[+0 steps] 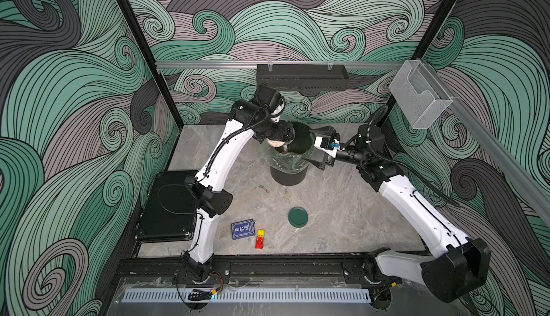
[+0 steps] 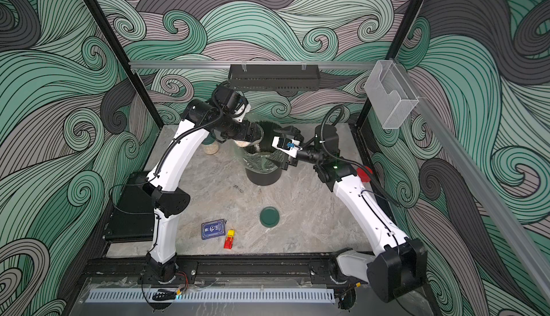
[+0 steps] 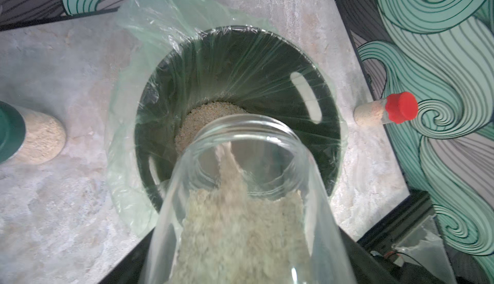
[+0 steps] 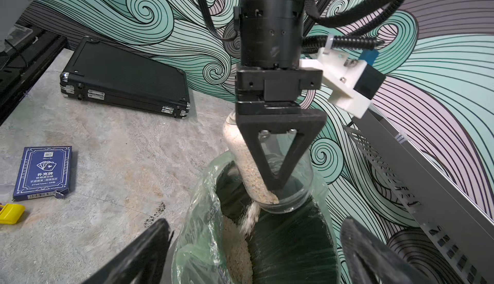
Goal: Empty expired oatmeal from jars
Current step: Pour the expired oatmeal into the trash bin.
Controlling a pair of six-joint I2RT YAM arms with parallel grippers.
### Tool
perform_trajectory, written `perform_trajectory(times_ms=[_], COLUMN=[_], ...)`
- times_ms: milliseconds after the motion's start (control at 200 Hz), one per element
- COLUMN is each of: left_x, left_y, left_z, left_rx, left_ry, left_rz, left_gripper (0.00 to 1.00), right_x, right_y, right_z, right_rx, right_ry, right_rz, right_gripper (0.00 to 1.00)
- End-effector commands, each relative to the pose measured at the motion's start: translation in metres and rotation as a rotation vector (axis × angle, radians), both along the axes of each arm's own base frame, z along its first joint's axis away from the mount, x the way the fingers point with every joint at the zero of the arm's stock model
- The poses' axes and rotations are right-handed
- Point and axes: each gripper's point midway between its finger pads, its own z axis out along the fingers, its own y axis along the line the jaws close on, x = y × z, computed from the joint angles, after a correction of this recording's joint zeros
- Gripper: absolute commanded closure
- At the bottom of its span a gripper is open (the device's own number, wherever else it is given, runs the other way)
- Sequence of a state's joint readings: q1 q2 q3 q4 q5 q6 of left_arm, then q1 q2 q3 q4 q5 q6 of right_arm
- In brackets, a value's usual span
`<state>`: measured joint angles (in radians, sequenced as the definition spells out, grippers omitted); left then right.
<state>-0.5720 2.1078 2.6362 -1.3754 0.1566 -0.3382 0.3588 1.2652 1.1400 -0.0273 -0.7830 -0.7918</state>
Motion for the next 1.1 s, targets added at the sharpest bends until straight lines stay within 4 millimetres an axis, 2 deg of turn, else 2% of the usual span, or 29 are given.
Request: perform_trajectory(times_ms=[0, 145, 310, 520, 926, 1021, 1096], left_x=[-0.002, 0.0, 0.005, 0.011, 0.013, 0.011, 0.01], left_y=[-0.01, -0.009, -0.011, -0.003, -0.023, -0.027, -0.038], left_z=[0.04, 0.042, 0.028, 0.044, 0.055, 0.052, 0.049], left_rx=[-0.17, -0.228, -0.29, -0.399, -0.66, -0.69, -0.752], left_ry=[-0.031, 0.015, 0.12, 0.167, 0.433, 0.511, 0.618], left_rz=[0.037, 0.085, 0.196, 0.375, 0.542, 0.559, 0.549], left_gripper=[1.0, 1.0, 1.0, 1.0, 1.0, 1.0, 1.0], right_x=[0.003, 0.01, 0.012, 0.018, 0.025, 0.025, 0.024], right_y=[0.007, 0.01, 0.008, 0.002, -0.002, -0.001, -0.001], right_z=[0.005, 0.0, 0.0, 0.0, 0.004, 0.005, 0.005], right_rx=[-0.012, -0.021, -0.02, -0.022, 0.03, 0.04, 0.045], right_ry=[-0.02, -0.007, -0.004, 0.008, 0.059, 0.071, 0.077], right_rz=[0.014, 0.003, -0.011, -0.061, -0.089, -0.088, -0.088], right_gripper=[0.01, 0.01, 0.01, 0.01, 0.02, 0.03, 0.03])
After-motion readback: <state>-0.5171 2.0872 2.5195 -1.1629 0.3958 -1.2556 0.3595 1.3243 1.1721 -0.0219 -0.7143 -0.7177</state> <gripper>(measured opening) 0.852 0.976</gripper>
